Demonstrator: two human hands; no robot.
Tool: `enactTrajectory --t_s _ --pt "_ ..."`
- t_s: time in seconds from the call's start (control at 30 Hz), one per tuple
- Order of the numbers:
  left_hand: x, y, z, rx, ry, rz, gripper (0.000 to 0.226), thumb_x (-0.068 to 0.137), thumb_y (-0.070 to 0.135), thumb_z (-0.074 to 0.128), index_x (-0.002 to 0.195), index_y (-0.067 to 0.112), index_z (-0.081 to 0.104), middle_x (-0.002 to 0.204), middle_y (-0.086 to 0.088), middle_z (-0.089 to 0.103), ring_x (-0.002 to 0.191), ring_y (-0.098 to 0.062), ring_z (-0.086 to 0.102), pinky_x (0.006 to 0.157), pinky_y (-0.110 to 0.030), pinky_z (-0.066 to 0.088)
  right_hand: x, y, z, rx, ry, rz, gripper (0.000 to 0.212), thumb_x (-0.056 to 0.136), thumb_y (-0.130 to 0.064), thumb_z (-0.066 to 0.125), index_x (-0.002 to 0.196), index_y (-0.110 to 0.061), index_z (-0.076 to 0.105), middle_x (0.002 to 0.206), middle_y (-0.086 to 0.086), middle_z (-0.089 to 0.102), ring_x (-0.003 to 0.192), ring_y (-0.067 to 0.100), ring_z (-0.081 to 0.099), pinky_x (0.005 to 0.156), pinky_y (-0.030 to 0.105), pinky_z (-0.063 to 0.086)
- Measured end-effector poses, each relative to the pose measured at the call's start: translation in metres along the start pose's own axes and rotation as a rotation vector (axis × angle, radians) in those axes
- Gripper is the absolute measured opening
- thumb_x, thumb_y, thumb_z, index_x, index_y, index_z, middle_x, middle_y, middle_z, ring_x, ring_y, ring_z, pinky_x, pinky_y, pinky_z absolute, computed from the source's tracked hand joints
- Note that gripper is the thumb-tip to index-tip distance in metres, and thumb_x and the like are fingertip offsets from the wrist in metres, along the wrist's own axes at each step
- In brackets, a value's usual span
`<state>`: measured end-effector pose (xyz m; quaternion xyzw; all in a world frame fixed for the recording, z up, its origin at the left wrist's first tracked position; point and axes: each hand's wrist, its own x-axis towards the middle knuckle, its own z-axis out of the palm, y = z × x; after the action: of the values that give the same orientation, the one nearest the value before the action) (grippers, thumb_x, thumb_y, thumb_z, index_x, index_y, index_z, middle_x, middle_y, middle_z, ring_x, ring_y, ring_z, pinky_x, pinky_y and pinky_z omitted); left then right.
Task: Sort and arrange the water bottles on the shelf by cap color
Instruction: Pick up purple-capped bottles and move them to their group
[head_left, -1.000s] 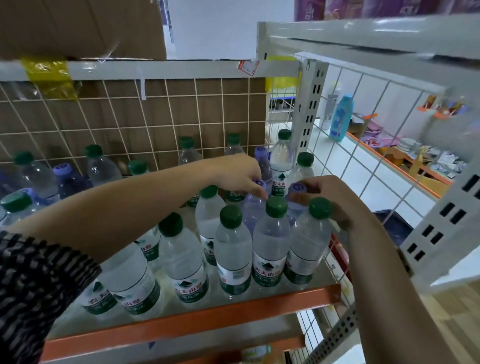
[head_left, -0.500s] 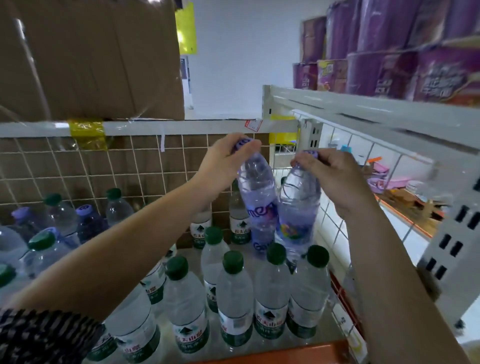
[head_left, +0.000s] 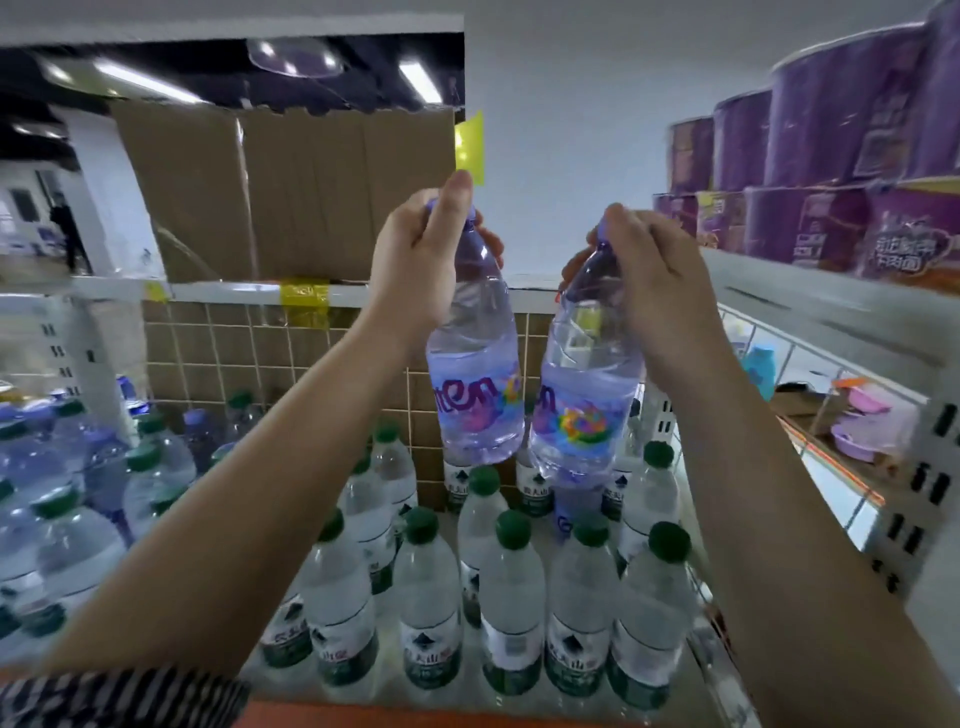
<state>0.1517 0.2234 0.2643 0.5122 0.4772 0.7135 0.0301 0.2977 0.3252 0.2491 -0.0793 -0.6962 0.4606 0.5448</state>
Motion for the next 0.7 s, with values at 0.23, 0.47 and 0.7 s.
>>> enactTrajectory --t_s 0.23,0.47,0.7 --pt "-0.062 0.015 -0.057 0.118 -0.022 -0.022 0.040 0.103 0.031 0.041 0.075 0.006 0.057 0.063 -0.002 0.067 0.061 -0.015 0.063 0.062 -0.028 0.051 -0.047 -0.004 0.055 0.097 -0.123 0.081 0.026 0.092 -0.033 0.049 0.072 -0.022 0.062 0.072 0.011 0.072 0.063 0.020 0.068 0.059 0.028 0.055" --pt "-0.145 0.003 -0.139 0.130 0.043 -0.144 0.058 0.096 0.038 0.044 0.081 -0.017 0.050 0.076 -0.039 0.052 0.062 -0.029 0.051 0.064 -0.039 0.043 -0.131 0.008 0.135 -0.010 -0.222 0.076 0.028 0.094 -0.036 0.048 0.071 -0.031 0.063 0.062 -0.011 0.066 0.059 0.000 0.062 0.057 0.013 0.048" --pt "-0.241 -0.021 -0.256 0.254 0.157 -0.291 0.066 0.094 0.049 0.043 0.081 -0.016 0.049 0.076 -0.038 0.051 0.070 -0.047 0.053 0.072 -0.056 0.044 -0.230 0.027 0.248 -0.035 -0.371 0.161 0.022 0.097 -0.034 0.047 0.082 -0.022 0.058 0.063 -0.011 0.059 0.058 0.007 0.055 0.057 0.019 0.043"
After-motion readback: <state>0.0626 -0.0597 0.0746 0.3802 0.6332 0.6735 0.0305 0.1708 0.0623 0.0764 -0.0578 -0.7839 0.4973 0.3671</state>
